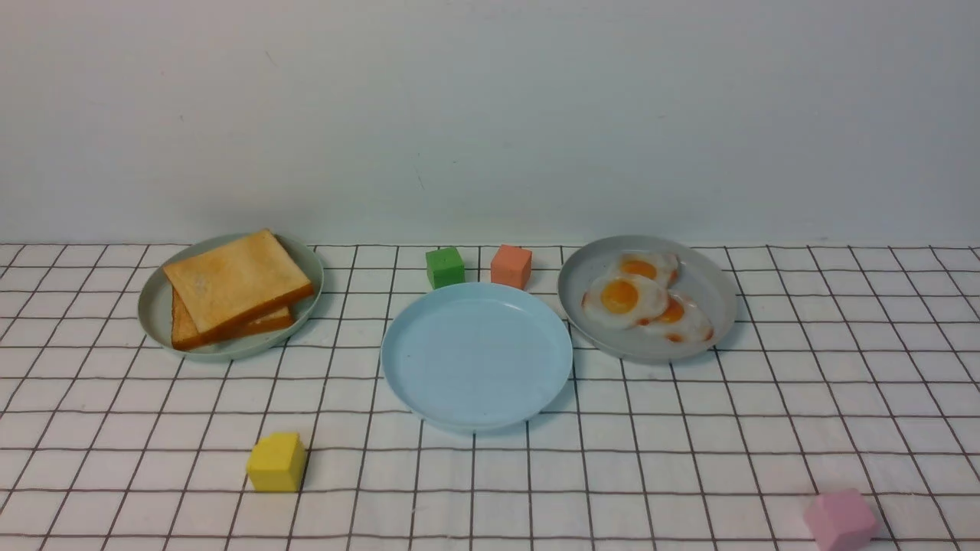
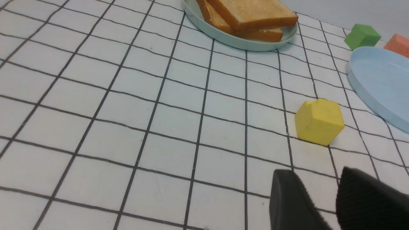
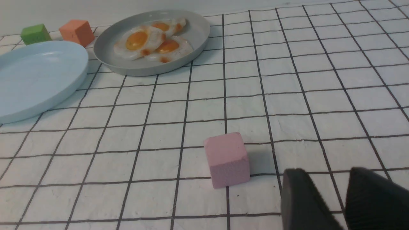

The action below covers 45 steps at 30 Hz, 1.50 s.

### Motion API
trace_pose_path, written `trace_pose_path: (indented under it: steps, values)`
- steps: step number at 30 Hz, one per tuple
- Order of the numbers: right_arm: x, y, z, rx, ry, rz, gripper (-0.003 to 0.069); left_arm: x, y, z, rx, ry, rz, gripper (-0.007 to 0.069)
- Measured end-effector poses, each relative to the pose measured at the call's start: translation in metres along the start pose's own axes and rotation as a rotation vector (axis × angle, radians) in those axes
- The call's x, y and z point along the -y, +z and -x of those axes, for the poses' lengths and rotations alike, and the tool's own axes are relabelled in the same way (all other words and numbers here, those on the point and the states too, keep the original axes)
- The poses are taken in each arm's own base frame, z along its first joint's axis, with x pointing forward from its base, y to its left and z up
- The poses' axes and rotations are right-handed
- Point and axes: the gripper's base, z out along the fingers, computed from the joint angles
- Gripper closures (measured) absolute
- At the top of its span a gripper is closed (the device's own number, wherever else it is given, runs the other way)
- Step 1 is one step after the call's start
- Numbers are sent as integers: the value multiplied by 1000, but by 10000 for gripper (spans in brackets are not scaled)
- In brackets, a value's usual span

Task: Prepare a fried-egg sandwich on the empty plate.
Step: Use the left arm to grab a slice of bread

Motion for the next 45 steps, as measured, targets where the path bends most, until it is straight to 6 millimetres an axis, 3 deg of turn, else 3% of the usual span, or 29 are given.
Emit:
trace_pose_path:
  steps: [25, 27, 36, 40, 43, 45]
  values:
    - [0, 0, 0, 0, 0, 0, 418, 0, 0, 1, 13, -7, -5, 387]
    - [0, 0, 0, 0, 0, 0, 417, 2, 0, 4, 42, -72, -29, 387]
    - [0, 0, 0, 0, 0, 0, 418, 11, -5, 28, 243, -796, -237, 387]
    - [0, 0, 0, 0, 0, 0, 418, 10, -6, 31, 281, -828, -250, 387]
    - [0, 0, 0, 0, 0, 0, 418, 12, -7, 31, 261, -746, -240, 409]
    - [0, 0, 0, 0, 0, 0, 418, 18, -13, 42, 258, -634, -251, 477]
